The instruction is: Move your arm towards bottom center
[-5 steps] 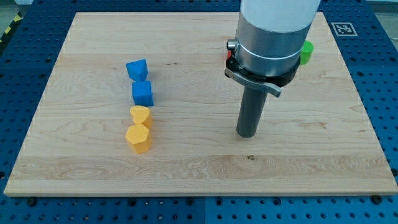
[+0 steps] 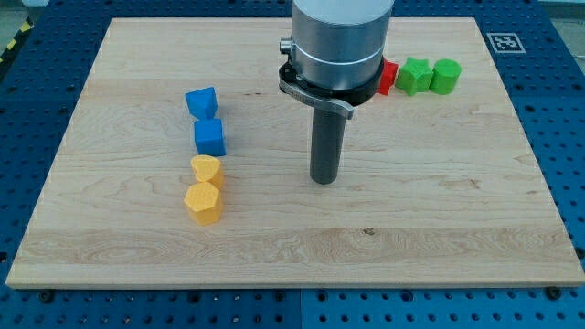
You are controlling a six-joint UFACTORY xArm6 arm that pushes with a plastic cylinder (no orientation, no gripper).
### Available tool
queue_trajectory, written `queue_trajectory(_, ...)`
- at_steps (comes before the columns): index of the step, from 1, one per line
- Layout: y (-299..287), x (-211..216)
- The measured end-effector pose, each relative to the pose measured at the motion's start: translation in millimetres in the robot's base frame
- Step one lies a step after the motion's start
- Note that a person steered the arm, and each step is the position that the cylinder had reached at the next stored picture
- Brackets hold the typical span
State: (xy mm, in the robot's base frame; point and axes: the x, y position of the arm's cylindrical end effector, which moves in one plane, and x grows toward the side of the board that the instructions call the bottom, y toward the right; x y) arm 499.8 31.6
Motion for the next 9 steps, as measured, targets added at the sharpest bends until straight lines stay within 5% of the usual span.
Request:
queue_trajectory(6, -30.3, 67.2)
queue_trajectory(9, -30.3, 66.2)
